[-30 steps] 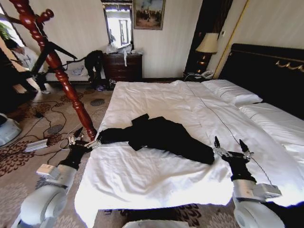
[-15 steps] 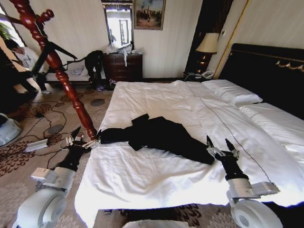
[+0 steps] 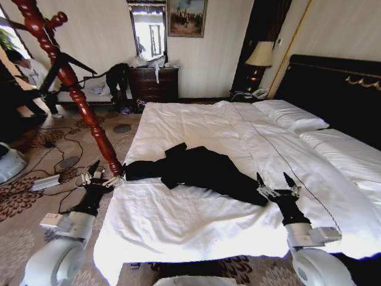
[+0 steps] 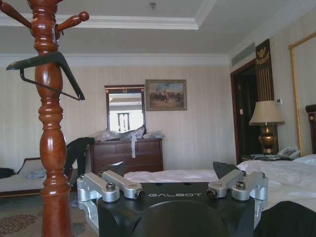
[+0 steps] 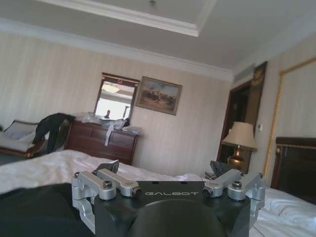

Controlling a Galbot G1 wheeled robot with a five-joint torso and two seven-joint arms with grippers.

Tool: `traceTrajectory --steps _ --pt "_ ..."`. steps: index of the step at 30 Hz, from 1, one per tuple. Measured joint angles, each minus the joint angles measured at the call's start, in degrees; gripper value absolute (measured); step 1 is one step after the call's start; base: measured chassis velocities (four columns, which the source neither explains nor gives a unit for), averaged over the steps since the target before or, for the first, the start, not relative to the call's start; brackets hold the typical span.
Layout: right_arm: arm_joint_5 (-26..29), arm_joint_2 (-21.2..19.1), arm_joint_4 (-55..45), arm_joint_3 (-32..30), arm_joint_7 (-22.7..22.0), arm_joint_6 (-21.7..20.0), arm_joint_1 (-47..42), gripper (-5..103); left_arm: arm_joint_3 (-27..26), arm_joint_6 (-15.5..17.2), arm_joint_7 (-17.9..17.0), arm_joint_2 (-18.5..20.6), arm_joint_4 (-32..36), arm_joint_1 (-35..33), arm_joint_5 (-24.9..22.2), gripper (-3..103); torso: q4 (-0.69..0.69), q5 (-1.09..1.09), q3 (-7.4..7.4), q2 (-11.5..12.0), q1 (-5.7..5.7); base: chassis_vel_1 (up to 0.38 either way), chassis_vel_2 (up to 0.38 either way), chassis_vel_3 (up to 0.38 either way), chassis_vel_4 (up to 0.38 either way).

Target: Pick up the clothes from the bed and hang them on the clothes hanger.

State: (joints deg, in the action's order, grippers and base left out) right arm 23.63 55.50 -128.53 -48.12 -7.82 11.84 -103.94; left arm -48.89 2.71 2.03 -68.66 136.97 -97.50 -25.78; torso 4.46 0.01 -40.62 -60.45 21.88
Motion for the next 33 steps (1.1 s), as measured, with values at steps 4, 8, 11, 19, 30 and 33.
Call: traceTrajectory --steps 4,8,11,19,30,33 --pt "1.06 -4.94 3.75 0.19 0.06 0.26 2.02 100 0.59 -0.60 -0.23 -1.43 -0.02 -1.03 1.24 100 0.01 0.01 0.00 0.00 0.00 0.000 0.000 0.000 0.000" --pt "6.25 -13.12 9.05 3.09 0.06 -2.44 7.51 100 1.64 -1.07 -4.49 -3.39 -0.76 -3.38 6.16 100 -0.01 0.02 0.00 0.00 0.00 0.000 0.000 0.000 0.000" --pt "11.54 -17.52 10.22 6.53 -1.56 -7.06 11.42 100 1.96 -2.12 -5.34 -4.50 -2.17 -4.29 8.41 100 0.00 0.00 0.00 0.00 0.00 0.000 0.000 0.000 0.000" --pt "24.66 -24.40 15.10 25.19 -7.92 -20.03 30.08 100 2.53 -3.66 -6.22 -8.22 -3.76 -5.24 10.57 100 0.02 -0.01 0.00 0.00 0.00 0.000 0.000 0.000 0.000" --pt "22.84 -16.88 19.98 53.67 -16.80 -28.14 49.13 100 1.90 -3.07 -7.15 -9.96 -3.59 -4.49 10.50 100 0.01 0.00 -0.01 0.00 0.00 0.000 0.000 0.000 0.000" --pt "18.26 -15.22 22.14 57.23 -18.17 -28.80 50.37 100 1.91 -2.77 -7.28 -10.01 -3.13 -4.26 10.14 100 0.01 -0.02 0.00 0.00 0.00 0.000 0.000 0.000 0.000"
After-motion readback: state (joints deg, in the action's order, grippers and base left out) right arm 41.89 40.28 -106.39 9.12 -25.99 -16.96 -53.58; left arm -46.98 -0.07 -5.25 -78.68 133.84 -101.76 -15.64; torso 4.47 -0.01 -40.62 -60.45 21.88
